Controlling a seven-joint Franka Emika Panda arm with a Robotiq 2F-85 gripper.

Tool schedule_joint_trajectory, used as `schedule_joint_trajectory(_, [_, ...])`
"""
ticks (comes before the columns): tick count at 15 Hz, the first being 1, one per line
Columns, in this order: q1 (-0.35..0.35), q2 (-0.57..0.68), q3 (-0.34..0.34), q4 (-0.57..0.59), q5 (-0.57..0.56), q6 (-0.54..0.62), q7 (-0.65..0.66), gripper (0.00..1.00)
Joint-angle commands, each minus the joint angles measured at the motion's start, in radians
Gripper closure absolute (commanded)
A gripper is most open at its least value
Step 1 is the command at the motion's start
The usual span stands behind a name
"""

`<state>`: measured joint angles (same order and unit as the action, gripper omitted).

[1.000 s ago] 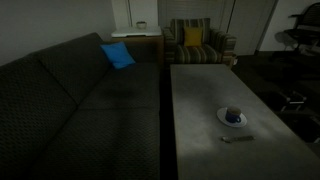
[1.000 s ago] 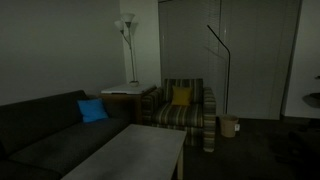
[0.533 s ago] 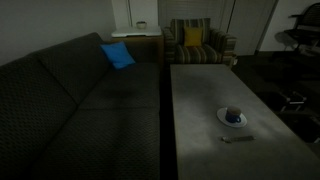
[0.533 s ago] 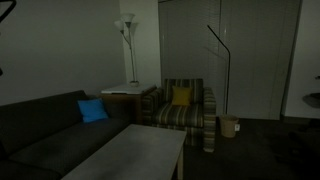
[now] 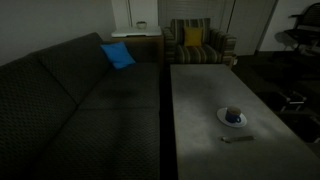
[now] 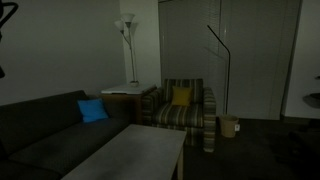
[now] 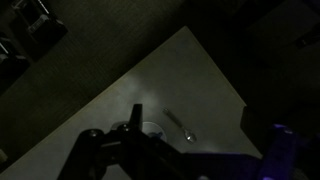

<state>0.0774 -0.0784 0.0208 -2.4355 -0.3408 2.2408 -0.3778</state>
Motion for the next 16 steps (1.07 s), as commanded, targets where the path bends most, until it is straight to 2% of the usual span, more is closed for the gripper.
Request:
schedule_joint_trajectory(1, [0.001,0.081,0.015,0.024,0.019,0.034,-0.038,0.00])
schedule_joint_trajectory(9, [0.003,0.289,0.039,0.089,-0.046,0.187,-0.078,0.00])
schedule_joint_trajectory(13, [0.006,0.380,0.065,0.146,-0.054,0.171,-0.122,0.00])
schedule_joint_trajectory(14, [0.001,0.332,0.062,0.105,-0.046,0.177,-0.089,0.00])
schedule_joint_trajectory(16, [0.002,0.366,0.069,0.126,-0.046,0.177,-0.097,0.00])
